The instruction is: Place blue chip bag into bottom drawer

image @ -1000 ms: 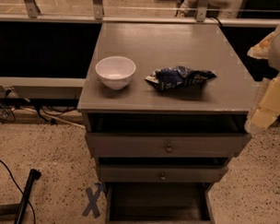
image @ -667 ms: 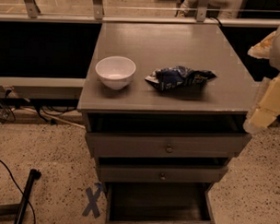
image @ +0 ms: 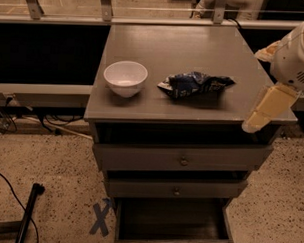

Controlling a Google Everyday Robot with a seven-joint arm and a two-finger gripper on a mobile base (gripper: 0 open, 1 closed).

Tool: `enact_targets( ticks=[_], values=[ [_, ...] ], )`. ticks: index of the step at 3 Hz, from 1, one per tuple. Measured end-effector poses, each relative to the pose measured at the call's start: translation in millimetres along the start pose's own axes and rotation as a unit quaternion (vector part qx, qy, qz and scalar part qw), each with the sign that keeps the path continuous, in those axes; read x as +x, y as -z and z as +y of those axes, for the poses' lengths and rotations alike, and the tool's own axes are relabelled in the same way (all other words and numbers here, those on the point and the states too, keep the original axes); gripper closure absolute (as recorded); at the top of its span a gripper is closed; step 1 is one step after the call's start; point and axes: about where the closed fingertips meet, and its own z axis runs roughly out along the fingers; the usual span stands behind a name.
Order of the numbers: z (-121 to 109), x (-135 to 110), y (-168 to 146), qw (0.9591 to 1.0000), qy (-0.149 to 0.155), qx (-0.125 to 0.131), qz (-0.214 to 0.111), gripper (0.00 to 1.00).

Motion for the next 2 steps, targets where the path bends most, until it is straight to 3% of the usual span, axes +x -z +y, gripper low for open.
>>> enact_targets(
  ticks=[1,2],
  values=[
    [-27.8,-10.1,-30.0,0.9988,0.033,0.034,-0.014,0.0],
    [-58.2,-24.0,-66.3,0.9964,0.061,0.049,-0.032,0.03]
  ],
)
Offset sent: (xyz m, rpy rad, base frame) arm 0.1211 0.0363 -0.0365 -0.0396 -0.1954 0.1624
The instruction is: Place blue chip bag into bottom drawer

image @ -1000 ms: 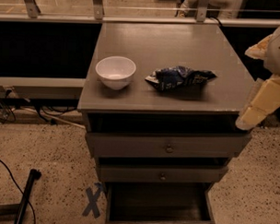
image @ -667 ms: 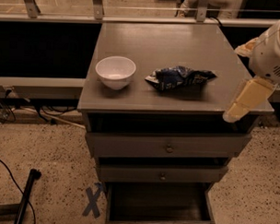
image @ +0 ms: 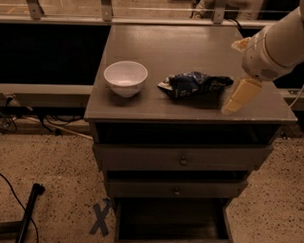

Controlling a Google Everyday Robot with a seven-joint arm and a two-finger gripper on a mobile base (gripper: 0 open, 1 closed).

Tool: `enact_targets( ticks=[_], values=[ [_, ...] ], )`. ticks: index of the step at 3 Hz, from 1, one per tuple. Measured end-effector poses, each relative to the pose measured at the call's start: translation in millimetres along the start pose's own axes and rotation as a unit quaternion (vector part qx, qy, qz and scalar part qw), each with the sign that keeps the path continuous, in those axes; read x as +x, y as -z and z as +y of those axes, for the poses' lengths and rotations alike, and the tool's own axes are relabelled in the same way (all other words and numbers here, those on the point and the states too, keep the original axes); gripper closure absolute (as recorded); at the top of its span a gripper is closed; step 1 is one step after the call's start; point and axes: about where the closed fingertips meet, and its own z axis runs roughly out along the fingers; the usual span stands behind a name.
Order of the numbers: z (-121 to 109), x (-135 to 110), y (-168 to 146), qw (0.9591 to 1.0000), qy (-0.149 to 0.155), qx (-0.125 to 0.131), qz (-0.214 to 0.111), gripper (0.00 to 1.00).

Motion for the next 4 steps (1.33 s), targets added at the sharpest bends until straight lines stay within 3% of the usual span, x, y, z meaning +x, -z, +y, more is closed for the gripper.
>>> enact_targets(
  ticks=[2,3,4],
  values=[
    [-31.3,14.8,-69.4,0.9985,-0.034,-0.022,-0.038,0.49],
    [-37.2,16.0,-81.8,0.997,-0.045,-0.029,-0.055,0.72],
    [-31.9,4.3,-35.5,0.9878,-0.055,-0.022,-0.144,1.0]
  ],
)
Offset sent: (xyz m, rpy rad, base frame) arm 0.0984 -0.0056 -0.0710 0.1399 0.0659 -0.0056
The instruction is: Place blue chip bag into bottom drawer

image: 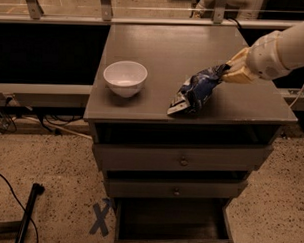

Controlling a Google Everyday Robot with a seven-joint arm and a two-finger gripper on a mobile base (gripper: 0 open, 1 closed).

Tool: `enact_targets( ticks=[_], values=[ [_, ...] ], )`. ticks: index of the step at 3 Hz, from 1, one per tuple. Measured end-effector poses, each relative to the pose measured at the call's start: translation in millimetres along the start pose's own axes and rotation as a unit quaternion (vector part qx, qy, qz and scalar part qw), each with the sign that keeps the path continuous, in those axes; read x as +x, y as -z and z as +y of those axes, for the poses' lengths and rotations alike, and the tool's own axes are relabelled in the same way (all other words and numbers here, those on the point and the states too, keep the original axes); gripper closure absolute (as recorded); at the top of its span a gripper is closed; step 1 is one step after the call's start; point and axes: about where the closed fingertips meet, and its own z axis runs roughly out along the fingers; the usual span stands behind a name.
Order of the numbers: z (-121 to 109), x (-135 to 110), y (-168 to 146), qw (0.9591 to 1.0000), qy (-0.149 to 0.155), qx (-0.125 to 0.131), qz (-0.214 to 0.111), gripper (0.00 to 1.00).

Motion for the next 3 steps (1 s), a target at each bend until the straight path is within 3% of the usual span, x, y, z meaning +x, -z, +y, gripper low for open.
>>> enact_targets(
  ticks=[1,2,3],
  values=[
    [35.0,-21.7,70.7,0.9976,-0.001,0.001,-0.069,1.0],
    [80.8,-22.5,113.2,0.9972,-0.023,-0.027,-0.066,1.0],
    [145.5,34.7,97.8,0.9902,-0.109,-0.086,0.016,1.0]
  ],
)
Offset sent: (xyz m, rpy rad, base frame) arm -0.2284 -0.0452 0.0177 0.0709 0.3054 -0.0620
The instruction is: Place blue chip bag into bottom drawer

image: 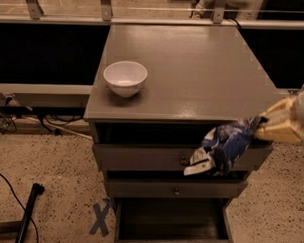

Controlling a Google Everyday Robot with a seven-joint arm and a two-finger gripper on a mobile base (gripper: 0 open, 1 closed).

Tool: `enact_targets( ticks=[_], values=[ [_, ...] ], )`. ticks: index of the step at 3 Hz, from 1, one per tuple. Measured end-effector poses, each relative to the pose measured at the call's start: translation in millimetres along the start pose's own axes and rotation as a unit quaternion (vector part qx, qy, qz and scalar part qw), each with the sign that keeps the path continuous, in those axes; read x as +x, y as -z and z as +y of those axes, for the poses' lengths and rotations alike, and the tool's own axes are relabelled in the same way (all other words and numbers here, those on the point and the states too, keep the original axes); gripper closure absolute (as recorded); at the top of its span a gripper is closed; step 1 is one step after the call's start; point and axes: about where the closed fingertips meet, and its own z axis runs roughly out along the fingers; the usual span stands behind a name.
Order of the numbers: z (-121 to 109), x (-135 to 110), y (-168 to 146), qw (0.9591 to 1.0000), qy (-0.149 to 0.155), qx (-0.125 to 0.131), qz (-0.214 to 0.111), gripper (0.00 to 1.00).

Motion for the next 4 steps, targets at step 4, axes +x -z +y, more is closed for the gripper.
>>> enact_targets(
  ticks=[4],
  values=[
    [35.6,153.4,-136.1,0.9758,-0.184,-0.078,0.09,1.0]
  ],
)
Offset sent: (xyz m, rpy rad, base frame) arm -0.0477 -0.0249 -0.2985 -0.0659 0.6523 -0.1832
